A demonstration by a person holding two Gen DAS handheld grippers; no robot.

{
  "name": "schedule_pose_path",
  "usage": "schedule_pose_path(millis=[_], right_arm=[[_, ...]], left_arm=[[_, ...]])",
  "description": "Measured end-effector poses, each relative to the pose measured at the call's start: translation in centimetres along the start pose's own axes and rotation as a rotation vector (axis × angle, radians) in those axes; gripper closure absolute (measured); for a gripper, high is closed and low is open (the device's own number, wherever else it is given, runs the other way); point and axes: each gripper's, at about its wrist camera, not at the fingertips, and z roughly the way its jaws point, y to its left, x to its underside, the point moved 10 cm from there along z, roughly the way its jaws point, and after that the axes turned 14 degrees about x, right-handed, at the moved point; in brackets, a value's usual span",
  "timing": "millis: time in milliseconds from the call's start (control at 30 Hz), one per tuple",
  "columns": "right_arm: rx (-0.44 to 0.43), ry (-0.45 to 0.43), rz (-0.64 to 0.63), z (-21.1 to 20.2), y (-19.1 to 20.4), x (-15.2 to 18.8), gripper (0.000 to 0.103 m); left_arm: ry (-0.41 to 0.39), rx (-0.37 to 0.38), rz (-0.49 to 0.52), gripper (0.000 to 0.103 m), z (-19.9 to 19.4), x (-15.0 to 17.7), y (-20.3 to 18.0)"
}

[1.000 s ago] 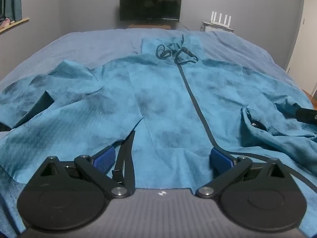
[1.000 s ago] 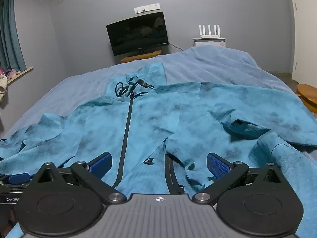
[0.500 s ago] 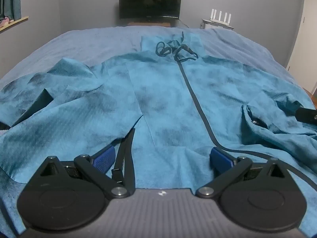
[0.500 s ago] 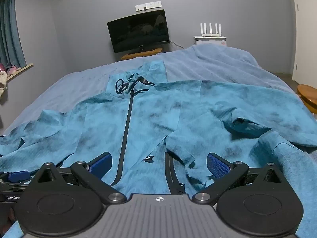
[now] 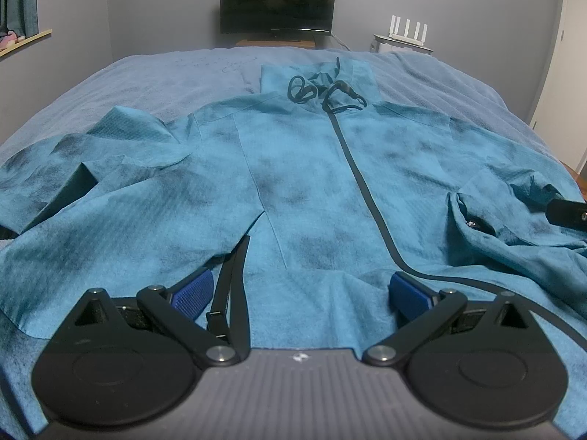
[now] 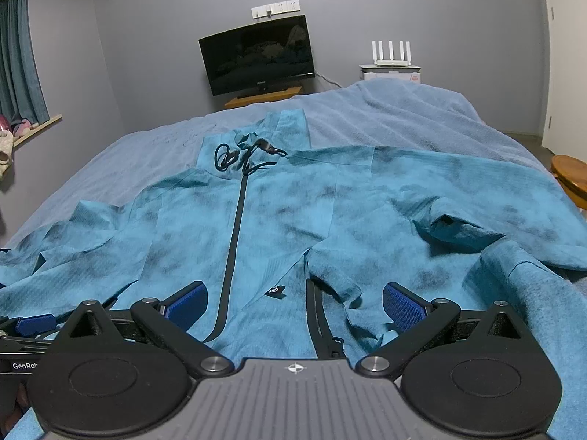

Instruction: Fold large clothes

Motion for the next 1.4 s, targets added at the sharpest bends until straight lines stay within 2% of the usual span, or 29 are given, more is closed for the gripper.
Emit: schedule_pose_path(millis=[1400], right_arm=[[0.003,0.005,-0.004,0.24,0.01,-0.22,0.000]], left_arm=[[0.003,0.000,-0.001,0.000,0.07,-0.05,0.05]])
